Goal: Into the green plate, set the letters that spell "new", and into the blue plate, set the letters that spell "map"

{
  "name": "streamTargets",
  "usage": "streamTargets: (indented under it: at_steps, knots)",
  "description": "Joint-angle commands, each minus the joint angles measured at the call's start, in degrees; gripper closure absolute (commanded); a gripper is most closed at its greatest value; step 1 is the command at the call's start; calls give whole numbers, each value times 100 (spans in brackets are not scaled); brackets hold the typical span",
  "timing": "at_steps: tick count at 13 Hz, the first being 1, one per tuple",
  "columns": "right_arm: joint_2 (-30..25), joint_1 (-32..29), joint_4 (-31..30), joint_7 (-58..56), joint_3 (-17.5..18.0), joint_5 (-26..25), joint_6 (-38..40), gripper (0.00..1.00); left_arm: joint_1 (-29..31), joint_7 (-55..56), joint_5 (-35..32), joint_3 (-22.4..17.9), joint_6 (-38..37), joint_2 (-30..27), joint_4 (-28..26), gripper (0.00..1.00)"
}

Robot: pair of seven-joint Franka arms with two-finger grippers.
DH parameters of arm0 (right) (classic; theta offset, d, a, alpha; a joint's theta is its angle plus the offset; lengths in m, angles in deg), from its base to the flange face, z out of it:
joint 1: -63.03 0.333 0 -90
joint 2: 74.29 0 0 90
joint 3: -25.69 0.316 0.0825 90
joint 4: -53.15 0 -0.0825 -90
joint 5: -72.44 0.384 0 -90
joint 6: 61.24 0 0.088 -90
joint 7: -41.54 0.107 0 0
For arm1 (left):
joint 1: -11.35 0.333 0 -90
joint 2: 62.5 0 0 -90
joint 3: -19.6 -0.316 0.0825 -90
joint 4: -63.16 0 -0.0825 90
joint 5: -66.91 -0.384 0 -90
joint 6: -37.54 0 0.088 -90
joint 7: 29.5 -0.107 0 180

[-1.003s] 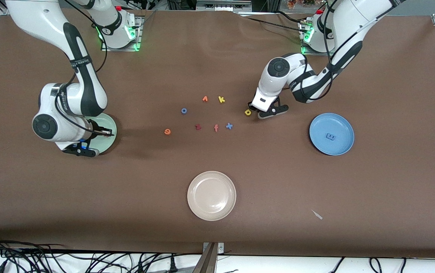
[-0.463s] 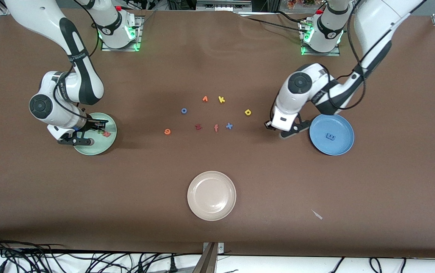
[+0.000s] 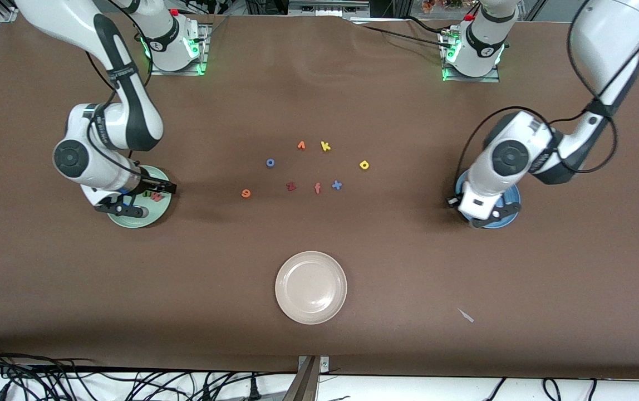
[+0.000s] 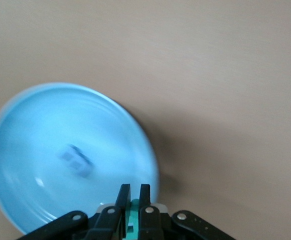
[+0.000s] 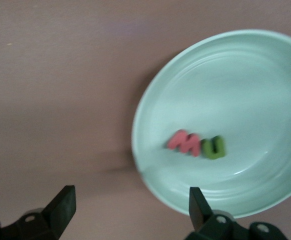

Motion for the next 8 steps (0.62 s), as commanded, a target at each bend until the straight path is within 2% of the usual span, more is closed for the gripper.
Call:
streamTargets:
  at_steps: [1,3,5,8]
  knots:
    - [28,30,-11,1189,544,66,-334,0,157,-692,-9,-149,-128,193,18,100]
    - [255,223,-11,2139,818,58,-843,0,148,-747,-9,-186,-111,351,27,100]
    - [467,547,-11,2852,854,66,-1275,0,139,-694,-9,-177,-111,378,27,1]
    - [774,917,155,3661,854,66,-1601,0,122,-563,96,24,-128,230,36,0]
